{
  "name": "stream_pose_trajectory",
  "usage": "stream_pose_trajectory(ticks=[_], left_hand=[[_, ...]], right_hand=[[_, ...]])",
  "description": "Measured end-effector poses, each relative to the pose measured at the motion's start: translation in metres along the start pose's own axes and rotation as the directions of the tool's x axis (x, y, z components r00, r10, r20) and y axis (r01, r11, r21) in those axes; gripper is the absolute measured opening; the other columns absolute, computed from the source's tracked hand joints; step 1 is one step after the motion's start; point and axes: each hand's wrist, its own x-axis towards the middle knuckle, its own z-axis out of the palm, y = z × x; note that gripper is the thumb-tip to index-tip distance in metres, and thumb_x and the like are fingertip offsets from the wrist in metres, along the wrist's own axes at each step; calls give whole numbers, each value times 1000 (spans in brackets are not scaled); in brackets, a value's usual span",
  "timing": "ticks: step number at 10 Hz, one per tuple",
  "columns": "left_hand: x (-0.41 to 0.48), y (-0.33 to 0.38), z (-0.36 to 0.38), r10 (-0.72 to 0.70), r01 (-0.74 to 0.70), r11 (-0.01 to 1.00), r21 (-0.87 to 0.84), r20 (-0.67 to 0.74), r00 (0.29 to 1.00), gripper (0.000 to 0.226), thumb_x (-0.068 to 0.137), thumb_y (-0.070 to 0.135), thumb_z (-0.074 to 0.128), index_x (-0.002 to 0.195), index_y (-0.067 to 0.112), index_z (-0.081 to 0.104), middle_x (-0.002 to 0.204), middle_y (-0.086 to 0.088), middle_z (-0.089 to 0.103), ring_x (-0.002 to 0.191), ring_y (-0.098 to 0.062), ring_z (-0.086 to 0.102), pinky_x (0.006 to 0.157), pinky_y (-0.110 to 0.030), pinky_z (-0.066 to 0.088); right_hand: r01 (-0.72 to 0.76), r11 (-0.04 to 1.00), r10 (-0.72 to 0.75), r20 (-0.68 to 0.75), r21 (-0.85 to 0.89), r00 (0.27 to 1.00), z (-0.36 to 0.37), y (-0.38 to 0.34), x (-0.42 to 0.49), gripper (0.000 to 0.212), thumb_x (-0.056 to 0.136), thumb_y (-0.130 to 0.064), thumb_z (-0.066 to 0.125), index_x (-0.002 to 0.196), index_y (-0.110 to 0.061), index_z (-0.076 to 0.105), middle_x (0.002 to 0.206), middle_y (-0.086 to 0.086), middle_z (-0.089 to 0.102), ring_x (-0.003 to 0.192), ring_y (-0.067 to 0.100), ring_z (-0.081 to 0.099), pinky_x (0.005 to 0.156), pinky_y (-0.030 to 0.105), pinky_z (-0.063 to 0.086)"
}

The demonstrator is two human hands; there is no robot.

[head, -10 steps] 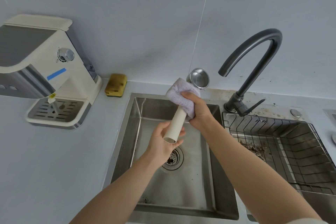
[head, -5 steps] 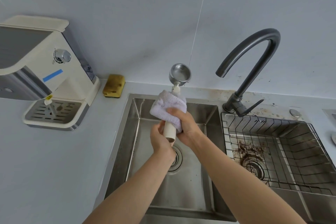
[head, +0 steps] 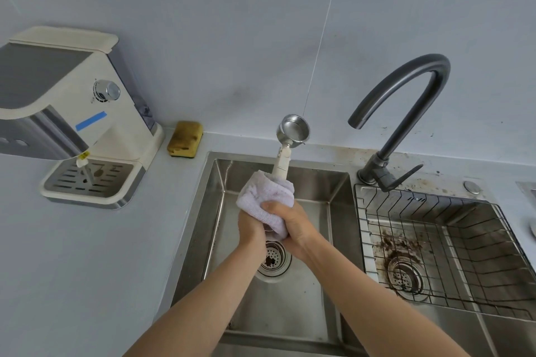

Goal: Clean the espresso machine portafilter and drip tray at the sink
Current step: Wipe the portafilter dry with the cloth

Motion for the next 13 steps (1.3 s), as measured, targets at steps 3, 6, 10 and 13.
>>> stream_pose_trajectory(ticks=[3, 6, 10, 13], left_hand=[[44, 42, -26, -332, 275, 943, 187, 494, 804, 59, 87, 54, 35, 101, 3, 62, 80, -10, 70, 72, -19, 68, 67, -28, 55], [47, 44, -19, -245, -12, 868, 496, 451, 858, 22, 92, 24, 53, 82, 8, 64, 83, -5, 67, 75, -14, 64, 78, -25, 50], [54, 31, -20, -141, -56, 874, 483, 362, 922, 23, 95, 30, 47, 88, 9, 55, 84, -11, 64, 74, -20, 61, 76, -32, 50], [57, 28, -40, -161, -27, 879, 476, 349, 923, 18, 96, 29, 46, 94, 12, 53, 77, -6, 56, 69, -17, 53, 64, -29, 45]], right_hand=[[-14, 976, 29, 62, -218, 998, -13, 0, -3, 59, 45, -20, 73, 101, -7, 59, 64, 0, 64, 51, 13, 59, 46, 22, 44], [66, 811, -44, 51, -581, 998, -11, 1, 3, 25, 63, -15, 63, 88, -13, 61, 67, -2, 57, 57, 6, 57, 49, 19, 46], [23, 797, -61, -42, -604, 997, -29, 19, -6, 59, 66, -9, 73, 116, -21, 44, 100, -6, 61, 90, 9, 62, 72, 22, 53], [128, 871, -119, 48, -474, 992, -42, -2, -12, 64, 49, -21, 74, 111, -15, 58, 102, 7, 68, 94, 22, 66, 85, 39, 55]])
